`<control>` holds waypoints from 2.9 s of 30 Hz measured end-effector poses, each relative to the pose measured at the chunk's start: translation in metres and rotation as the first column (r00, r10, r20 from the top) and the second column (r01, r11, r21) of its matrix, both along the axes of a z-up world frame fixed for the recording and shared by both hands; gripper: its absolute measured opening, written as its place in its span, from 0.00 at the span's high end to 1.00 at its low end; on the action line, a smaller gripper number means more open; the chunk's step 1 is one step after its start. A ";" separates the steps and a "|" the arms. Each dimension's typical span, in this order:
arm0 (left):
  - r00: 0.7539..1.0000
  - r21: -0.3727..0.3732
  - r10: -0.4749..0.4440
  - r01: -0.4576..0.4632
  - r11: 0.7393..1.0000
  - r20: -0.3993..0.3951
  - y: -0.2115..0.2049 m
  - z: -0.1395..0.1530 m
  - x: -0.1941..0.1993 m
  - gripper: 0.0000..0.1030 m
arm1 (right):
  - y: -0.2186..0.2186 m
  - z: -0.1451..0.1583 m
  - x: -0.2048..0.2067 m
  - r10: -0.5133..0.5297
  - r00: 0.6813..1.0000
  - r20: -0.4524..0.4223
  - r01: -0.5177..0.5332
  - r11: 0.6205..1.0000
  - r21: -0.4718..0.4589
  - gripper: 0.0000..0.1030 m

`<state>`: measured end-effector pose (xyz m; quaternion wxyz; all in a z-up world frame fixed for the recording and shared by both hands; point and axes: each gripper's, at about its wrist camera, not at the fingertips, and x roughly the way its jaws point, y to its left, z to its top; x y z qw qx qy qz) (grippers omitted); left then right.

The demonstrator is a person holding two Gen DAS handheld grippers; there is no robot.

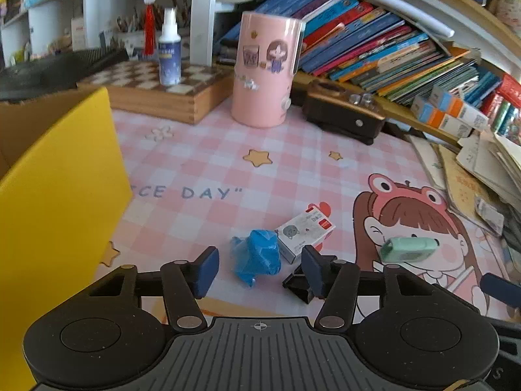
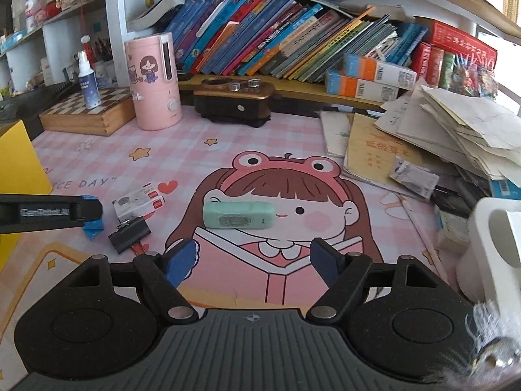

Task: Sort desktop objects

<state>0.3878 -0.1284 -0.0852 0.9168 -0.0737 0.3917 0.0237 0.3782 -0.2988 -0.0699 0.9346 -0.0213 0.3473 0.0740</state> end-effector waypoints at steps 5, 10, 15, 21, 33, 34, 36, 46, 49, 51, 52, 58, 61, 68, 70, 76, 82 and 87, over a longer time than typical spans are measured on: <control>0.999 0.025 0.013 -0.012 1.000 -0.035 0.000 -0.014 0.016 0.63 | 0.002 -0.006 0.012 0.014 1.000 -0.006 -0.014 1.000 -0.003 0.27; 0.999 0.033 0.003 -0.002 0.999 -0.033 0.003 -0.013 0.014 0.70 | 0.009 -0.012 0.024 0.042 0.999 0.003 -0.042 0.999 -0.003 0.22; 0.999 0.003 -0.036 0.036 0.999 0.005 0.006 0.010 -0.011 0.70 | 0.018 -0.022 0.038 0.058 0.998 0.005 -0.058 0.998 -0.005 0.21; 0.996 0.013 -0.079 0.078 0.997 0.044 0.005 0.030 -0.043 0.70 | 0.019 -0.035 0.061 0.031 0.999 -0.015 -0.031 0.999 -0.016 0.21; 0.987 0.013 -0.119 0.118 0.993 0.106 0.002 0.050 -0.066 0.70 | 0.010 -0.029 0.059 -0.002 1.000 0.014 0.001 1.000 0.025 0.35; 0.986 0.012 -0.121 0.121 0.993 0.110 0.002 0.052 -0.068 0.70 | 0.009 -0.025 0.055 -0.003 1.000 0.020 0.003 0.999 0.033 0.35; 0.984 0.006 -0.125 0.126 0.992 0.124 0.003 0.055 -0.072 0.70 | 0.006 -0.017 0.048 -0.005 1.000 0.026 0.004 0.999 0.039 0.35; 0.971 -0.027 -0.150 0.158 0.987 0.188 0.015 0.073 -0.114 0.71 | 0.004 0.028 -0.015 0.008 0.999 0.052 -0.010 0.999 0.049 0.35; 0.969 -0.037 -0.153 0.163 0.986 0.196 0.024 0.079 -0.132 0.70 | 0.008 0.040 -0.040 0.013 0.998 0.054 -0.016 0.998 0.057 0.35; 0.969 -0.041 -0.153 0.164 0.986 0.195 0.031 0.081 -0.145 0.70 | 0.011 0.047 -0.058 0.019 0.998 0.054 -0.022 0.998 0.059 0.35; 0.968 -0.043 -0.153 0.164 0.986 0.197 0.035 0.082 -0.151 0.71 | 0.014 0.050 -0.067 0.022 0.998 0.054 -0.026 0.998 0.060 0.35; 0.966 -0.053 -0.147 0.162 0.985 0.212 0.061 0.083 -0.193 0.71 | 0.033 0.059 -0.126 0.040 0.998 0.038 -0.043 0.997 0.060 0.35; 0.965 -0.046 -0.152 0.166 0.985 0.216 0.073 0.082 -0.214 0.71 | 0.049 0.059 -0.156 0.058 0.998 0.030 -0.060 0.997 0.050 0.35; 0.964 -0.043 -0.175 0.187 0.981 0.198 0.103 0.078 -0.263 0.71 | 0.085 0.062 -0.216 0.085 0.996 0.029 -0.086 0.996 0.021 0.35; 0.966 -0.043 -0.176 0.188 0.981 0.190 0.113 0.077 -0.277 0.71 | 0.094 0.063 -0.232 0.087 0.996 0.027 -0.088 0.996 0.017 0.35; 0.971 -0.043 -0.160 0.170 0.984 0.177 0.145 0.072 -0.317 0.71 | 0.124 0.058 -0.273 0.113 0.994 -0.003 -0.113 0.993 0.013 0.35; 0.978 -0.057 -0.126 0.137 0.989 0.164 0.177 0.070 -0.344 0.71 | 0.155 0.056 -0.307 0.155 0.988 -0.028 -0.154 0.988 0.017 0.35; 0.982 -0.063 -0.102 0.113 0.992 0.162 0.196 0.070 -0.357 0.71 | 0.177 0.055 -0.326 0.187 0.982 -0.040 -0.186 0.982 0.020 0.35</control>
